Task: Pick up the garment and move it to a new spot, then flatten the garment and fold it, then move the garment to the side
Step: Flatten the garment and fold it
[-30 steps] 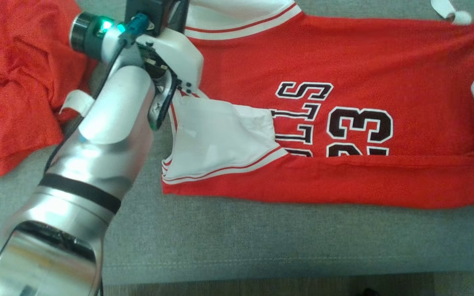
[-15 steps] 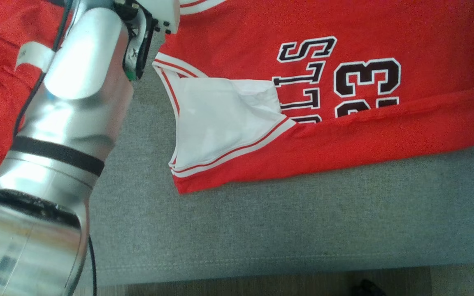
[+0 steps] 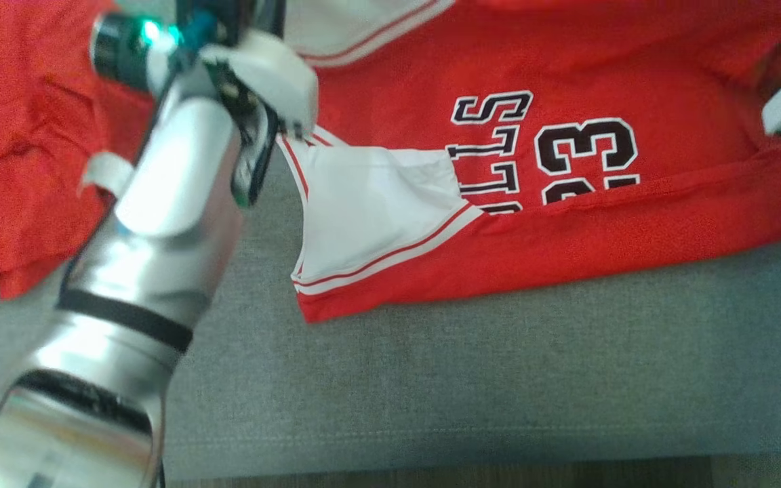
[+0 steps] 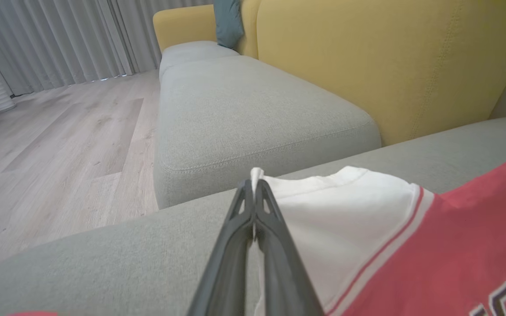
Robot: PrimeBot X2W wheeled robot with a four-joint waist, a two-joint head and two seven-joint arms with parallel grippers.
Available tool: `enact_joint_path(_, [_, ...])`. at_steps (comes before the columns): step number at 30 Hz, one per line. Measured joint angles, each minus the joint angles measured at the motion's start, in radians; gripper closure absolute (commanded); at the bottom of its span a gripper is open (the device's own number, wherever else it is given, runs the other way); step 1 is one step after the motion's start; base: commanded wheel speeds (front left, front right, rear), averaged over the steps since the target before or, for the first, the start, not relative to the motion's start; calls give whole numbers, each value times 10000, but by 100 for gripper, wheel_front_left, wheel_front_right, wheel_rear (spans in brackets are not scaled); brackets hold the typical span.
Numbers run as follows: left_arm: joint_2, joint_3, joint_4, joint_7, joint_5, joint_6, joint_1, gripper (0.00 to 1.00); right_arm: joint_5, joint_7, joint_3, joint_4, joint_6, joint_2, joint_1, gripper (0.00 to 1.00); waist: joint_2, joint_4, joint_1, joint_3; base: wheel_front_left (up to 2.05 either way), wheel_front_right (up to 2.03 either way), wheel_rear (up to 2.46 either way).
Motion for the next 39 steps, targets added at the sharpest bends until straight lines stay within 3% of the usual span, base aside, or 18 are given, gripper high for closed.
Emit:
enact_joint_path(15, [278, -807, -1829, 244, 198, 0, 2599, 100, 1833, 671, 1141, -516, 0, -746, 2577, 100, 1, 354, -1, -2119, 0, 0, 0])
enact_joint_path(28, [1689, -1659, -4753, 1998, 263, 192, 5298, 100, 2092, 1875, 1360, -447, 0, -1400, 3429, 100, 1, 669, -1, -2865, 0, 0, 0])
enact_joint_path(39, [2370, -2422, -5735, 3097, 337, 198, 6162, 100, 2341, 3313, 1678, -911, 0, -1914, 4216, 100, 0, 516, -1, -2903, 0, 0, 0])
